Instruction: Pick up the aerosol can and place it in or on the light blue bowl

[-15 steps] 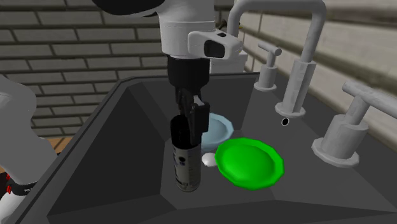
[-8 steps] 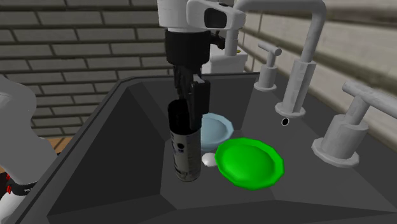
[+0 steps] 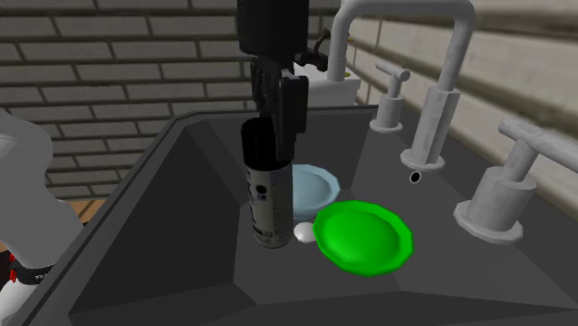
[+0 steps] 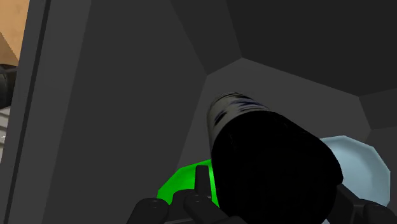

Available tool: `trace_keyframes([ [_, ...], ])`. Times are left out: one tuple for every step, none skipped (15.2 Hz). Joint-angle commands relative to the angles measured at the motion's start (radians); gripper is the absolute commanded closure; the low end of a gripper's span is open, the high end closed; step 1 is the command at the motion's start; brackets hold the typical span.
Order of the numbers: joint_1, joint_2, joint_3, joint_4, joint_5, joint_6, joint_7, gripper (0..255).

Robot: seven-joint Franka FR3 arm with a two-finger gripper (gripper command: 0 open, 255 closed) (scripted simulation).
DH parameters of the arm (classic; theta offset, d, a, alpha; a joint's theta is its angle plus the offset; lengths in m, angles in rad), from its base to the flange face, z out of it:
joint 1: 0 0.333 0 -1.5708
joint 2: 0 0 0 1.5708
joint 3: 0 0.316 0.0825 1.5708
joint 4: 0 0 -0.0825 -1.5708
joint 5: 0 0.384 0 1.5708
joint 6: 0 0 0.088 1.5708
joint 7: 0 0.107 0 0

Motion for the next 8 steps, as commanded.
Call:
trace_keyframes([
  [0.002, 0.002, 0.003, 0.028, 0.002, -0.026, -0.001, 255],
  [0.002, 0.003, 0.004, 0.043, 0.004, -0.039, -0.002, 255],
  [0.003, 0.005, 0.005, 0.057, 0.005, -0.053, -0.003, 255],
  [0.004, 0.007, 0.005, 0.073, 0.006, -0.066, -0.004, 255],
  [0.005, 0.009, 0.006, 0.088, 0.008, -0.079, -0.005, 255],
  [0.005, 0.011, 0.007, 0.103, 0.009, -0.093, -0.006, 255],
  [0.006, 0.014, 0.007, 0.119, 0.010, -0.106, -0.008, 255],
  [0.007, 0.017, 0.008, 0.135, 0.012, -0.119, -0.009, 255],
])
